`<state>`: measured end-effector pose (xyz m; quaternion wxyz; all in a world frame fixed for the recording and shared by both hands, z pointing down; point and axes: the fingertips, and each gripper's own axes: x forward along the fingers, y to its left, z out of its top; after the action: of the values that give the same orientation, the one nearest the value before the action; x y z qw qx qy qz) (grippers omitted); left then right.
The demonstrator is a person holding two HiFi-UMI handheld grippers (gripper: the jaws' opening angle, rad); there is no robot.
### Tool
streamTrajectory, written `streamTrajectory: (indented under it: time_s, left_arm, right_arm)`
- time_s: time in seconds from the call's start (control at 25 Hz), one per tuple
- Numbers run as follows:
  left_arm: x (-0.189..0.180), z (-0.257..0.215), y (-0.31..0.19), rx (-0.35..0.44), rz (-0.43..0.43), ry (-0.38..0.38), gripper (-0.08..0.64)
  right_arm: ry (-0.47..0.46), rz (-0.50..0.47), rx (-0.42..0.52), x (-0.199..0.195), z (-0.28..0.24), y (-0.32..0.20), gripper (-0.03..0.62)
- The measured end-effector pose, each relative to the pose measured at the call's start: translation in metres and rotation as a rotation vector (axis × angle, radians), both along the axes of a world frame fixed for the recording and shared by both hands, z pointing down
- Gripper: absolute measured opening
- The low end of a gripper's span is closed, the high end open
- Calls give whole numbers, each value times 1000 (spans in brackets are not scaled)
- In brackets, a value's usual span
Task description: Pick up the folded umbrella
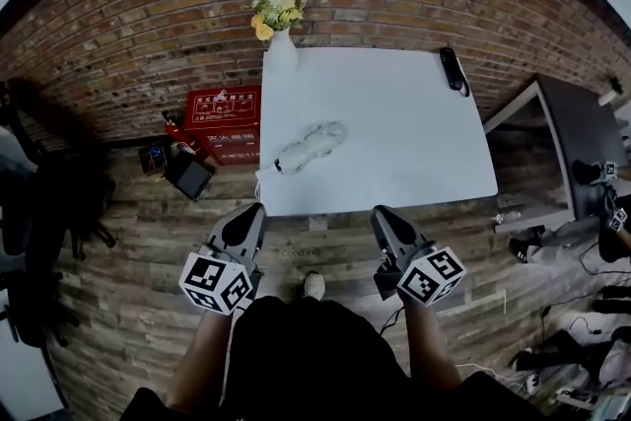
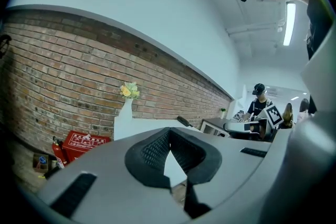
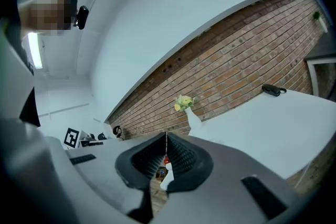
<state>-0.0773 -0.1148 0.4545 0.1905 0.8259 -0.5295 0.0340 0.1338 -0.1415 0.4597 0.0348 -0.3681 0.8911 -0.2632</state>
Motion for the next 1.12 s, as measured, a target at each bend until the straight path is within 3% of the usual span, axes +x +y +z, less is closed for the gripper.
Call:
streamTrajectory:
  time_s: [0.64,0.88,1.12]
  left_arm:
    - [9,4,-29,-18,5,-39,14]
    - [10,19,-51,-36,80,-45,14]
    - [6,39,-80,-68,163,-102,14]
  right_arm:
    - [-23,6,-18,6,5,-24,21]
    - [-27,39,-24,-4,8,-36,21]
    - [4,62,-33,-21,17,-50,21]
